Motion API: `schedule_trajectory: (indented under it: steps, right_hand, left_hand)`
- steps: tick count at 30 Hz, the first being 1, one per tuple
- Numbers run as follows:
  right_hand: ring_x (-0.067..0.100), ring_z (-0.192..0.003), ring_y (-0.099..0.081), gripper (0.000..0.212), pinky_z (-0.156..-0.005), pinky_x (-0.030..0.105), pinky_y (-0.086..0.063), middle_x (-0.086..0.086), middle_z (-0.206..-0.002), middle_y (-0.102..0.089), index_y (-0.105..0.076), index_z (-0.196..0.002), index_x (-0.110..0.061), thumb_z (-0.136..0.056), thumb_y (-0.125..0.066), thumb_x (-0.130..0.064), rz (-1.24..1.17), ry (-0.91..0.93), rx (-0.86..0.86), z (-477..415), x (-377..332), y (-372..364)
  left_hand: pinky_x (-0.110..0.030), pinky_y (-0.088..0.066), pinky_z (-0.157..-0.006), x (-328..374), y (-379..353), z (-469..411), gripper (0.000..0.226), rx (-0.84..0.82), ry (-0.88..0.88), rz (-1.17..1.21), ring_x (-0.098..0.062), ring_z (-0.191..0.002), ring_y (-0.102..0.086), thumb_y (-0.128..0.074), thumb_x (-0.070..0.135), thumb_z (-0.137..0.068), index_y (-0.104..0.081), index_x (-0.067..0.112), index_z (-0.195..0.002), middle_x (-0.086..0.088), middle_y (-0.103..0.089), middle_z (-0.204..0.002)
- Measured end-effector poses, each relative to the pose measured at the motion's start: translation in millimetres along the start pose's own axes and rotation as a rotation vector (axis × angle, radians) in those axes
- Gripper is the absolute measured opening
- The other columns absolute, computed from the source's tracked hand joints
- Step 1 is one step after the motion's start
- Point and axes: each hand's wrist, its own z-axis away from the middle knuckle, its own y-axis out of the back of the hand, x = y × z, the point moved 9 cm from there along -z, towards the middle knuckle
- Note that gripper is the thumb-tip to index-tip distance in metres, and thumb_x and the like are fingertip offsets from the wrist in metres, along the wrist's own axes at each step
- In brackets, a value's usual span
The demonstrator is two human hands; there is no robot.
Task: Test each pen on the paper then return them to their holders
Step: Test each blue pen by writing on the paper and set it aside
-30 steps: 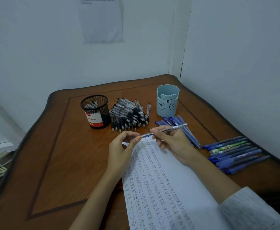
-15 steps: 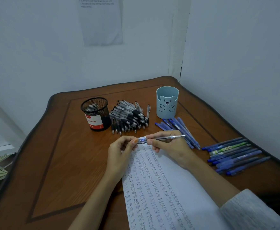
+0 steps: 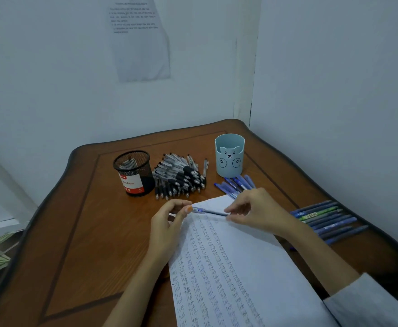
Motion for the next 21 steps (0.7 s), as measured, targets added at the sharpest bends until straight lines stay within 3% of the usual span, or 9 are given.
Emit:
schedule_trajectory:
  steps: [3, 6, 8, 12, 17, 21]
  right_hand:
    - [0.007, -0.07, -0.059, 0.011, -0.062, 0.01, -0.042, -0.016, -0.076, -0.065, -0.078, -0.092, -0.017, -0.082, -0.073, -0.015, 0.115, 0.028, 0.085, 5, 3, 10]
    - [0.002, -0.06, -0.055, 0.009, -0.057, 0.006, -0.04, -0.004, -0.075, -0.067, -0.077, -0.089, -0.009, -0.082, -0.074, -0.011, 0.086, -0.107, 0.281, 9, 26, 32]
    - [0.003, -0.06, -0.055, 0.013, -0.06, 0.006, -0.041, 0.002, -0.079, -0.069, -0.076, -0.094, -0.006, -0.083, -0.073, -0.013, 0.108, -0.181, 0.363, 9, 41, 37]
    - [0.014, -0.073, -0.06, 0.021, -0.07, 0.024, -0.052, 0.01, -0.091, -0.07, -0.073, -0.102, -0.003, -0.085, -0.072, -0.015, 0.13, -0.233, 0.386, 9, 51, 38]
    - [0.005, -0.067, -0.052, 0.018, -0.062, 0.01, -0.04, 0.006, -0.094, -0.067, -0.074, -0.101, -0.008, -0.085, -0.072, -0.016, 0.15, -0.18, 0.388, 16, 48, 40]
    - [0.005, -0.067, -0.057, 0.009, -0.069, 0.023, -0.052, -0.005, -0.084, -0.065, -0.075, -0.094, -0.014, -0.086, -0.07, -0.015, 0.116, -0.203, 0.378, 29, 50, 58]
  left_hand:
    - [-0.015, -0.046, -0.068, 0, -9, 1, 0.014, -0.068, -0.041, -0.096, 0.002, -0.087, -0.059, -0.062, 0.023, -0.091, -0.067, 0.026, -0.104, 0.014, -0.067, -0.096]
    - [-0.02, -0.045, -0.081, 4, -18, 4, 0.014, -0.13, -0.136, -0.316, 0.005, -0.095, -0.055, -0.059, 0.031, -0.093, -0.068, 0.026, -0.101, 0.019, -0.064, -0.1]
    - [-0.023, -0.04, -0.09, 9, -28, 8, 0.026, -0.19, -0.217, -0.459, 0.005, -0.103, -0.051, -0.052, 0.038, -0.089, -0.07, 0.025, -0.103, 0.02, -0.062, -0.109]
    - [-0.027, -0.036, -0.101, 13, -34, 13, 0.045, -0.247, -0.273, -0.56, 0.003, -0.116, -0.048, -0.044, 0.047, -0.083, -0.067, 0.025, -0.114, 0.017, -0.061, -0.121]
    - [-0.025, -0.027, -0.106, 10, -44, 17, 0.069, -0.338, -0.285, -0.629, -0.003, -0.13, -0.041, -0.029, 0.061, -0.076, -0.059, 0.024, -0.127, 0.012, -0.05, -0.14]
    - [-0.025, -0.024, -0.109, 9, -48, 20, 0.077, -0.382, -0.267, -0.661, -0.004, -0.137, -0.033, -0.024, 0.066, -0.075, -0.052, 0.024, -0.133, 0.009, -0.041, -0.148]
